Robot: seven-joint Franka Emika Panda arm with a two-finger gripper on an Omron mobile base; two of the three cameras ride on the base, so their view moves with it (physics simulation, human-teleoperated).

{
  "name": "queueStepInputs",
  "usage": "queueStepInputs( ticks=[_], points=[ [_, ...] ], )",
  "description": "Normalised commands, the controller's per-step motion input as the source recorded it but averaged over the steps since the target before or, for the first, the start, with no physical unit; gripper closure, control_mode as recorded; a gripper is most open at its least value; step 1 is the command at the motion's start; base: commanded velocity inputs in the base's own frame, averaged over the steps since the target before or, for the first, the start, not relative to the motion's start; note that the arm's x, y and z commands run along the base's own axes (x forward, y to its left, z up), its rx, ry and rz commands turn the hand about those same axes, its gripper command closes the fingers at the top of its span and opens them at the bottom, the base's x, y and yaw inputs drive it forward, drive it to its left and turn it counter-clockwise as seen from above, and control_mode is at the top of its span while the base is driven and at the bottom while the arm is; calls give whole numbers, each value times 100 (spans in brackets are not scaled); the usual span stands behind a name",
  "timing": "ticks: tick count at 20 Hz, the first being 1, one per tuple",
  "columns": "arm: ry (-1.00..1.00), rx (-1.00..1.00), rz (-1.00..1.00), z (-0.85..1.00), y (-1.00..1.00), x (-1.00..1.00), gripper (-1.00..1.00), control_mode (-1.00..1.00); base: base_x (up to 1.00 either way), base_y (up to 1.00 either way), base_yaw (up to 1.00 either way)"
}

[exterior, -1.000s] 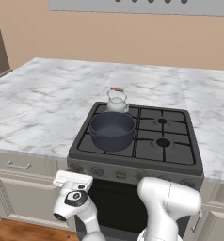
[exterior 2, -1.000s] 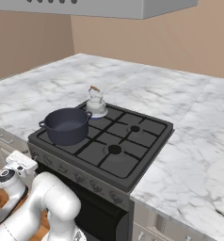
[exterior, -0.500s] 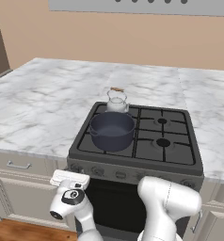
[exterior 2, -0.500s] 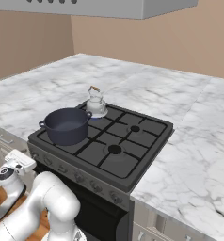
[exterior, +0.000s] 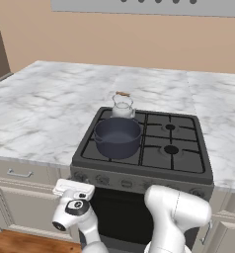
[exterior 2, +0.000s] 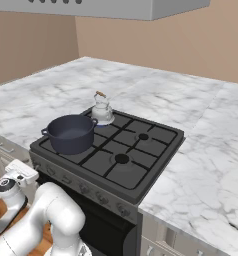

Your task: Pick the kettle from the cabinet and place it on a stove burner. Then pick the pot from the counter and place it on another stove burner. Finally, turn both burners on.

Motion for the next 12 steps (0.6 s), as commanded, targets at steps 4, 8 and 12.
queueStepInputs(
  ticks=[4,8,12],
  points=[
    [0,1,0,0,-11,0,-100,-100,0,0,0],
    [0,1,0,0,-11,0,-100,-100,0,0,0],
    [0,0,0,0,-5,0,-100,-100,0,0,0]
  ],
)
